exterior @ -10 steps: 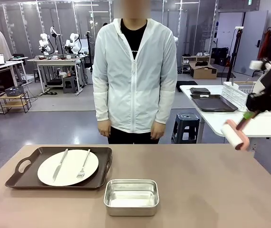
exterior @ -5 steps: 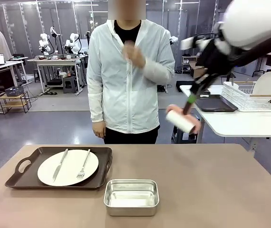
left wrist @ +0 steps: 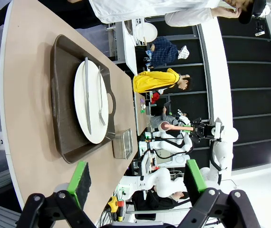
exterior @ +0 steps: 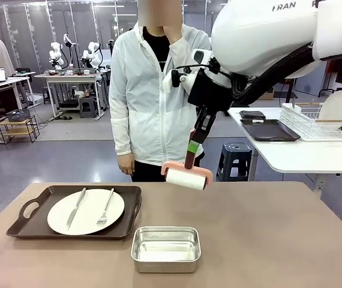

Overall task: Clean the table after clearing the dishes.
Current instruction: Place the Lint Roller back on top of the Airtight Container.

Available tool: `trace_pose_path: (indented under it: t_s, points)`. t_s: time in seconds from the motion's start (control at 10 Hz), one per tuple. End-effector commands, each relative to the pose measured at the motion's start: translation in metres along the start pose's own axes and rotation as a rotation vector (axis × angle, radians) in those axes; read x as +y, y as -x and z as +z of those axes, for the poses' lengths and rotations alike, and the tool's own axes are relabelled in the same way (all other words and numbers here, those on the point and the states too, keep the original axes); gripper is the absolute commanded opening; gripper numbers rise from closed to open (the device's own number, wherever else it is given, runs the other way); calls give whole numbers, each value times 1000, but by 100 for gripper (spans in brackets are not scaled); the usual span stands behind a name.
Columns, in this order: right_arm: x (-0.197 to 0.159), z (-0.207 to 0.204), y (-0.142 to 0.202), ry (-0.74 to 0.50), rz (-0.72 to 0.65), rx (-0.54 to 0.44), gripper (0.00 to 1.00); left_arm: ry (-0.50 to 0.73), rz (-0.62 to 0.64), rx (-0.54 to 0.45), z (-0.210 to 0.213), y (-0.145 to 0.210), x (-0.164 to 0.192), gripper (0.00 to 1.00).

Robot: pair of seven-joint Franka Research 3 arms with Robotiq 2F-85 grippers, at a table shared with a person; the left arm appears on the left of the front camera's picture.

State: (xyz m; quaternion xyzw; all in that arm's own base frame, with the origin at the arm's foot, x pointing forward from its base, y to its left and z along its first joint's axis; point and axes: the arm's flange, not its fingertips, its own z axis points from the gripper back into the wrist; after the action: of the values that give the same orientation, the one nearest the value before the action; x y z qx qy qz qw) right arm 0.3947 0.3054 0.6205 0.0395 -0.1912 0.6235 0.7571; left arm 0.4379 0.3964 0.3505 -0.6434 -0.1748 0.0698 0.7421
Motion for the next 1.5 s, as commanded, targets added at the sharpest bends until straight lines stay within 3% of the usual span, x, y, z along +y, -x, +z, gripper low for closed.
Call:
trace_pose_path:
  t_s: [0.0, 0.1, 0.6, 0.8, 1.4]
  points:
    - [-11, 14, 10, 47, 14, 30, 21, -3, -5, -4, 2, 1, -1, 100]
    - [0, 0, 0, 0, 0, 0, 21, -3, -5, -4, 2, 1, -1, 100]
    - [-3, 1, 2, 3, 14, 14, 21, -3, -5, -4, 2, 1, -1, 100]
    - [-5, -47, -28, -81, 102, 43, 21, -3, -5, -4, 2, 1, -1, 100]
    - [-4, -120, -58, -252, 161, 109, 21, -3, -5, -4, 2, 1, -1, 100]
